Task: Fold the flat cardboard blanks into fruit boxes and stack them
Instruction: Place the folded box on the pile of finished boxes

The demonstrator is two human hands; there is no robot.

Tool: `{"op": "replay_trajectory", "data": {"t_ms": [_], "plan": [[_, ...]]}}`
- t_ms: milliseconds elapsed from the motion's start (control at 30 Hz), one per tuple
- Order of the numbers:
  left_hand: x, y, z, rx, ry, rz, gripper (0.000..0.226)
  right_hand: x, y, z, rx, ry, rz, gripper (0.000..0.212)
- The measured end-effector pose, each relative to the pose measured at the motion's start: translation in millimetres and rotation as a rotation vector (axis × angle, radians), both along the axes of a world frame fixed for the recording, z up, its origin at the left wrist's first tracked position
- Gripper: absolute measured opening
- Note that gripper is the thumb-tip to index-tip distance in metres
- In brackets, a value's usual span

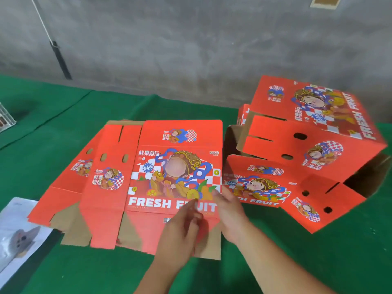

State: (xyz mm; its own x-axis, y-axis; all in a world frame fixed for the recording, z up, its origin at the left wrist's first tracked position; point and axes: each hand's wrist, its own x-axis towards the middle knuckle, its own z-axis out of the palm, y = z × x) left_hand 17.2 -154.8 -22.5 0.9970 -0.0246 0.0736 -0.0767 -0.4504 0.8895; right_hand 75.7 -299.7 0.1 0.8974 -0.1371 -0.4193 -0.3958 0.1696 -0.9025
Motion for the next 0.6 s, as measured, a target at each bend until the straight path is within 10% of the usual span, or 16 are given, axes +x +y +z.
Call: {"op": "replay_trajectory", "data": {"t_ms": [233,367,600], "plan": [[20,37,13,0.044,-0.228,0.400,0.034,-31,-83,46,-0.001,-0.313,-0.083,0.026],[30,48,27,0.133,-0.215,0.559,0.074,-69,-120,57,-0.044,-0.426,-0.120,0.029],[33,37,27,-0.256,-0.155,0.260,0.046,-119,-171,56,-0.007,-0.419,-0.300,0.029]]}}
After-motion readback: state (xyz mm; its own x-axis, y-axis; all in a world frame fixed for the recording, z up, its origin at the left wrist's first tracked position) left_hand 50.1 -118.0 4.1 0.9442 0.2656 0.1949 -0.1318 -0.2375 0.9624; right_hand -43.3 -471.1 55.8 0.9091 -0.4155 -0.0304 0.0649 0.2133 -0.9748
